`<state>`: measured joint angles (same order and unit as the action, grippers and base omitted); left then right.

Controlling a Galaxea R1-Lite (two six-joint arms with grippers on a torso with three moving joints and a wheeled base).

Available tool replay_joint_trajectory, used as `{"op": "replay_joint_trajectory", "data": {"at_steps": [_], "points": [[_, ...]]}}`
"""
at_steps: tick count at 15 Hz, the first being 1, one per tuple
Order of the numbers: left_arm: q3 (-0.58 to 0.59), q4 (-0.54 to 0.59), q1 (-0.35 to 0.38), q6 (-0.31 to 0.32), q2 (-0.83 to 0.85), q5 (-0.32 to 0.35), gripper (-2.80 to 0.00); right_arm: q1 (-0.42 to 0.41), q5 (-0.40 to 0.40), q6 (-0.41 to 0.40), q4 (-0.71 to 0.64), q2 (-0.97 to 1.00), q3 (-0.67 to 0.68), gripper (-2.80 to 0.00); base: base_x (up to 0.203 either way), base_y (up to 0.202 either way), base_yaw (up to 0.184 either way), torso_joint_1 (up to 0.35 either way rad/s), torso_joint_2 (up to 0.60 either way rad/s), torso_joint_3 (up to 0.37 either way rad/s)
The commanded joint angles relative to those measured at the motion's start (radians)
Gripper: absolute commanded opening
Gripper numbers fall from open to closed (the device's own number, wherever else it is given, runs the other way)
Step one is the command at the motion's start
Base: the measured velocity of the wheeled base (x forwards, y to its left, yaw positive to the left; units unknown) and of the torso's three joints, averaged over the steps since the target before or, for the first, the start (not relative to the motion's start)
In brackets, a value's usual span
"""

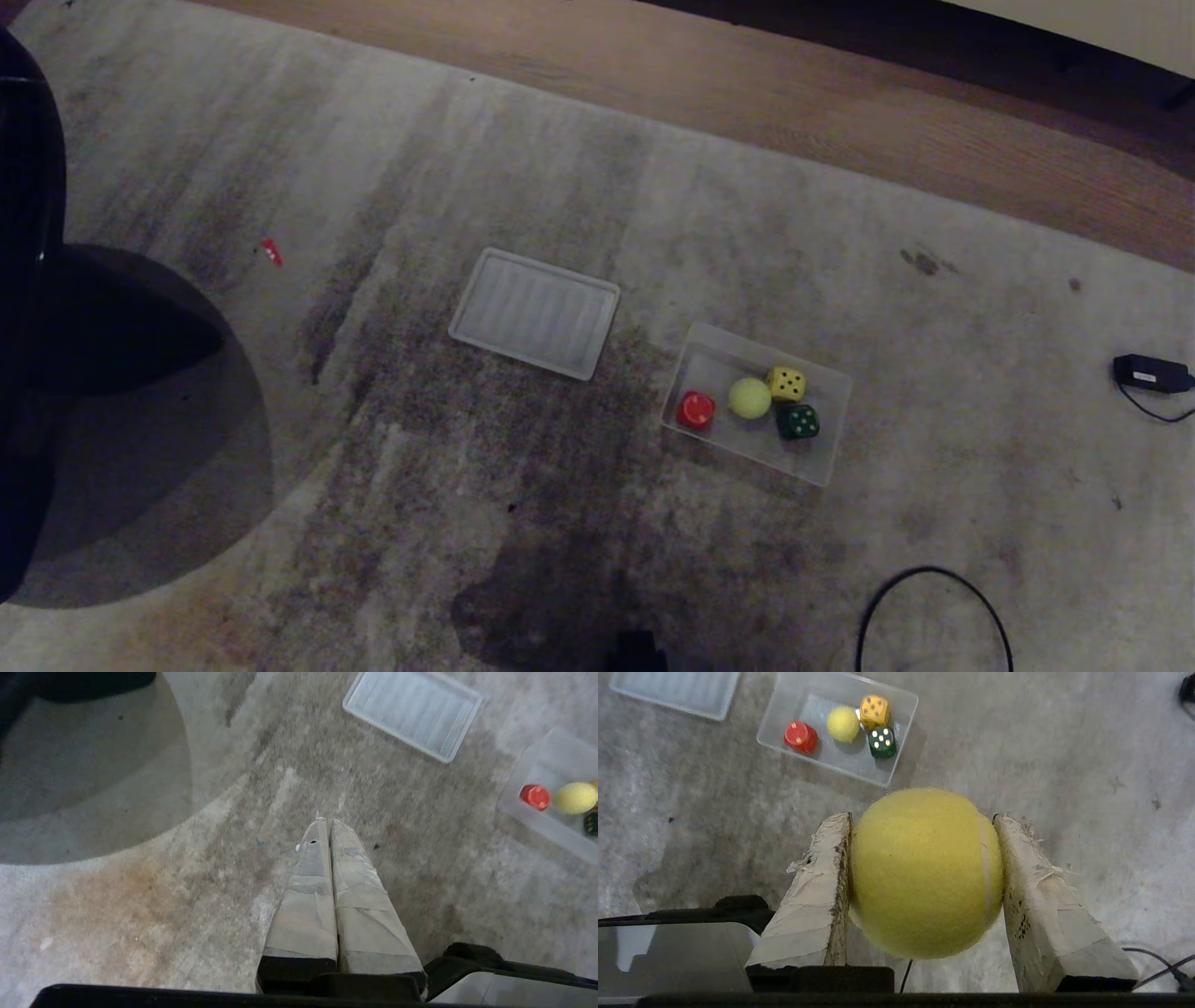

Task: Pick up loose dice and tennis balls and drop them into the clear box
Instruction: Put the ball in the box

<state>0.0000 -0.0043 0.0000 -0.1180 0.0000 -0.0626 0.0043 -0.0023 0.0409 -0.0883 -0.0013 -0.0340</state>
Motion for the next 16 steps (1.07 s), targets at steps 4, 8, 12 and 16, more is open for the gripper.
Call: {"op": "replay_joint_trajectory", "data": {"at_steps": [4, 8, 12, 16], "points": [[0.002, 0.0, 0.0, -0.003, 0.002, -0.002, -2.8, 0.0, 0.001, 0.001, -0.001, 0.001, 0.001, -2.8, 0.0, 0.0, 0.0, 0.001, 0.0, -0.199], [0.002, 0.0, 0.0, -0.006, 0.002, -0.003, -2.8, 0.0, 0.001, 0.001, -0.001, 0.001, 0.002, -2.8, 0.0, 0.0, 0.0, 0.003, 0.0, -0.198], [0.002, 0.0, 0.0, -0.004, 0.002, -0.002, -2.8, 0.0, 0.001, 0.001, -0.001, 0.001, 0.0, -2.8, 0.0, 0.0, 0.0, 0.003, 0.0, -0.2], [0.002, 0.0, 0.0, -0.003, 0.002, -0.002, -2.8, 0.0, 0.001, 0.001, -0.001, 0.001, 0.001, -2.8, 0.0, 0.0, 0.0, 0.004, 0.0, -0.197]]}}
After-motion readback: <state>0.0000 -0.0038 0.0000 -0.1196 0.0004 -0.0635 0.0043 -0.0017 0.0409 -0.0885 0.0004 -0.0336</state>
